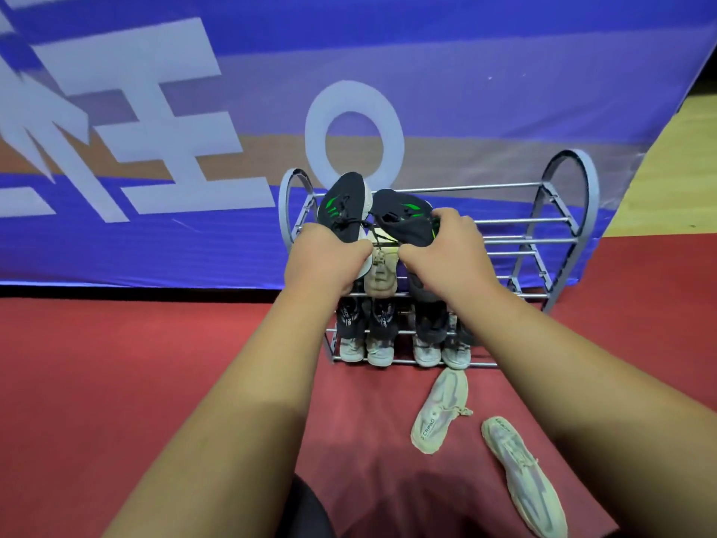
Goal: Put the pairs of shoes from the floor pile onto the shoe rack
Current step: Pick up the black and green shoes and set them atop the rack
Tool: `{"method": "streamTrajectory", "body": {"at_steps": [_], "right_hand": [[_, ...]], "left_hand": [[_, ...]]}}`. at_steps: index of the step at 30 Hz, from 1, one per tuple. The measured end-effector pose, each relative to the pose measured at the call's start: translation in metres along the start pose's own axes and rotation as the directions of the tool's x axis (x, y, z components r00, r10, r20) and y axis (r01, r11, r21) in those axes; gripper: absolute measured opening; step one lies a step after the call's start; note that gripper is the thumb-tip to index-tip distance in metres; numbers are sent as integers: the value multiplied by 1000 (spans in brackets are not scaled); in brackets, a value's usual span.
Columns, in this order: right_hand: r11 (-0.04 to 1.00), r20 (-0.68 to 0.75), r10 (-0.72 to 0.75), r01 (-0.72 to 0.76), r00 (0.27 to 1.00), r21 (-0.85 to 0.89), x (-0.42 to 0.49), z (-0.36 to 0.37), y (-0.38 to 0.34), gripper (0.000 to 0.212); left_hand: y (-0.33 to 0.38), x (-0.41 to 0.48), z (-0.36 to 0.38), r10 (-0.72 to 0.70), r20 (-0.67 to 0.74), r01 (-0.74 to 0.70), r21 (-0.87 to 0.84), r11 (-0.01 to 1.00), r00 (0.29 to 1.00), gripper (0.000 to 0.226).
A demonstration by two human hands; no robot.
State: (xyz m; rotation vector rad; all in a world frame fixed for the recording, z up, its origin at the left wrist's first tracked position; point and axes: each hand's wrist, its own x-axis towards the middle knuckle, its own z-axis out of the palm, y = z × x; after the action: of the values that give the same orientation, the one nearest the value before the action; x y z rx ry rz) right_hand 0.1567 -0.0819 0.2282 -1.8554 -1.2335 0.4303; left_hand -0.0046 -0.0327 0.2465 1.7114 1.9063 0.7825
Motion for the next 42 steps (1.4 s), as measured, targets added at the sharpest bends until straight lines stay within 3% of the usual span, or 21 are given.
{"method": "streamTrajectory", "body": {"at_steps": [2, 5, 19, 23, 26, 29, 35, 42], "right_hand": [[999, -11, 30, -30, 1000, 18, 18, 11, 4, 67], [999, -19, 29, -29, 999, 26, 43, 25, 11, 71], [990, -94, 2, 12, 996, 143, 110, 98, 31, 58], [998, -45, -19, 22, 999, 66, 115, 108, 41, 68], [997, 60, -74, 74, 995, 6, 114, 107, 45, 64], [991, 139, -121, 112, 983, 67, 112, 99, 46, 61], [977, 145, -181, 161, 973, 140, 106, 105, 44, 71], [974, 191, -212, 190, 958, 125, 103, 104, 47, 61]], "left_hand": [[5, 20, 9, 4, -16, -4, 7, 1000, 1000, 60], [6, 45, 18, 5, -30, -5, 3, 1000, 1000, 51], [-21, 113, 60, 7, -163, 16, 140, 990, 987, 59], [-37, 119, 75, 27, -159, -5, 140, 990, 987, 75], [-47, 120, 79, 42, -159, -27, 99, 995, 986, 90], [-52, 121, 80, 60, -120, -59, 13, 998, 991, 89], [-62, 127, 79, 101, -194, -126, -121, 985, 976, 72], [-79, 130, 76, 123, -114, -143, -190, 971, 986, 73]]}}
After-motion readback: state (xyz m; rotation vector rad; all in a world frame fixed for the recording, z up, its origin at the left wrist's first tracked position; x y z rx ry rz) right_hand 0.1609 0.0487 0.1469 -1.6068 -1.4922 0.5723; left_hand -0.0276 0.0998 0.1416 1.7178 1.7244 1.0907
